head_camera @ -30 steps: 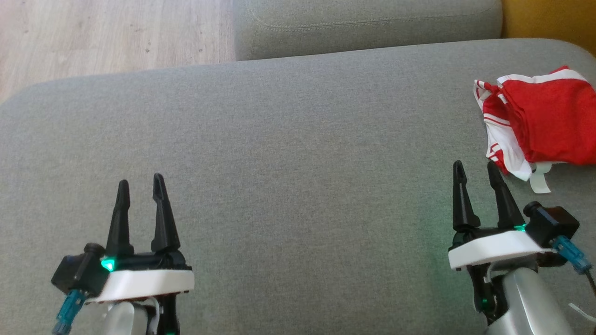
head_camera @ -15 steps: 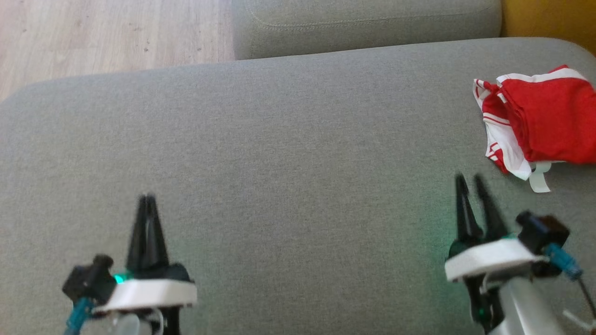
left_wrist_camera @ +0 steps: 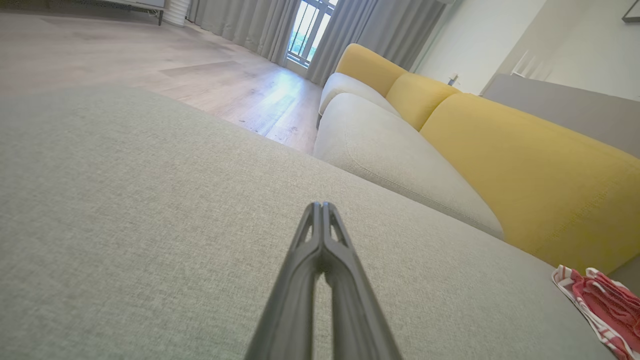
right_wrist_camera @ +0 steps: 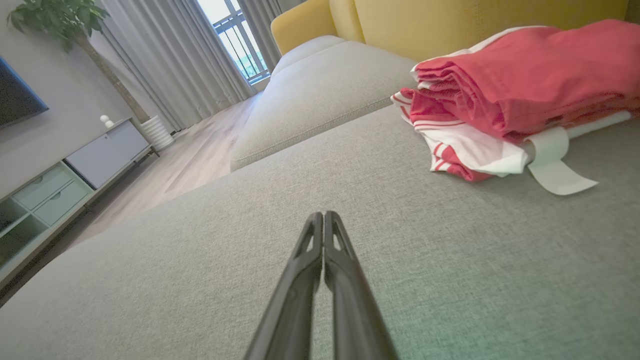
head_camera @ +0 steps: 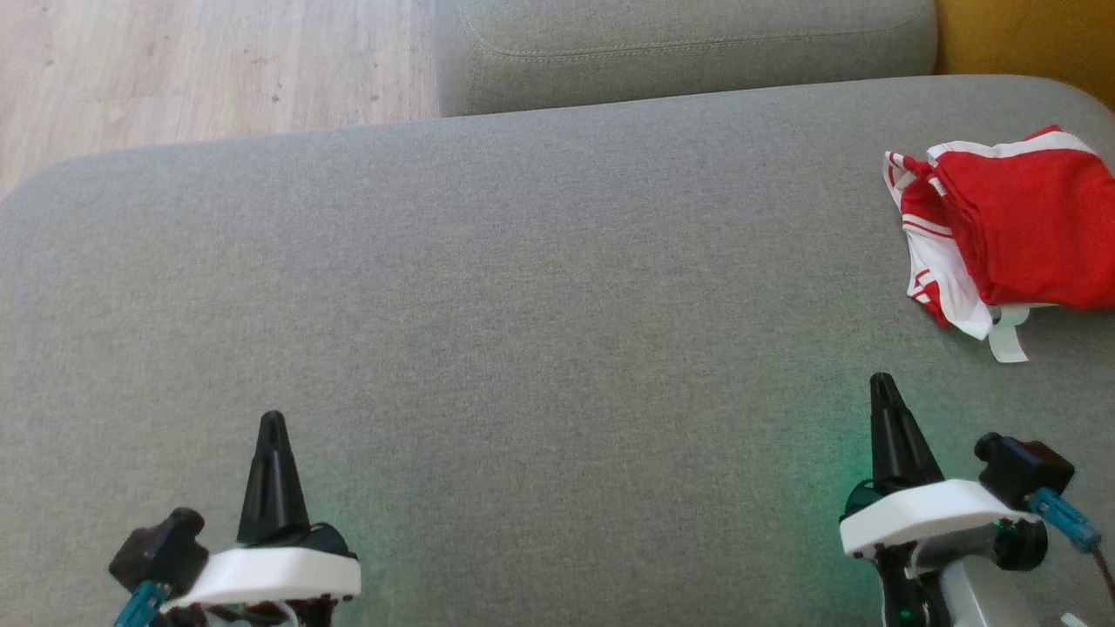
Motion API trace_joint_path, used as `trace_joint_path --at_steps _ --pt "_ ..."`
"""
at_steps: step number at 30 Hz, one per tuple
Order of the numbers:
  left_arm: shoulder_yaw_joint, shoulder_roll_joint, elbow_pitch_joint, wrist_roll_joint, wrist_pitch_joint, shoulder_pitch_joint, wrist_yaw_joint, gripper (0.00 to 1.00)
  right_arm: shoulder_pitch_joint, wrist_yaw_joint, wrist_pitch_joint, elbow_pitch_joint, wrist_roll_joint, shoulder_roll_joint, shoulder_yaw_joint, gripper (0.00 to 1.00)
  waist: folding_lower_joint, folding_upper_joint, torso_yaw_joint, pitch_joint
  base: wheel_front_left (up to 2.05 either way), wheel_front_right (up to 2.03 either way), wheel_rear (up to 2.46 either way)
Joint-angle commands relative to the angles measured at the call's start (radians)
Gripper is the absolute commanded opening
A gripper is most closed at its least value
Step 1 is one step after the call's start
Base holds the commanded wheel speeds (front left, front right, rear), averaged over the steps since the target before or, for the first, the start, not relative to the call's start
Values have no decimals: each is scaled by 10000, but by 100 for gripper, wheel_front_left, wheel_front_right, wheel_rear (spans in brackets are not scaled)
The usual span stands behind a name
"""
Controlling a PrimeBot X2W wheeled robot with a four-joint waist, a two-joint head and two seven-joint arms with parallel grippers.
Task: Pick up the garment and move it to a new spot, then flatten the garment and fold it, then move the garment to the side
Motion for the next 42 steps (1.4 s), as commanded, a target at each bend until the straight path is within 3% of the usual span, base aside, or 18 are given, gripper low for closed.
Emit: trace_joint_path --at_steps 1,42 --pt "149 17 -298 -212 59 -413 -49 0 -402 -1 63 -391 264 -46 -85 0 0 0 1 -6 0 0 0" --pt "810 53 -249 -4201 1294 -644 -222 0 -337 -3 1222 -950 4758 -93 -592 0 0 0 32 -248 0 0 0"
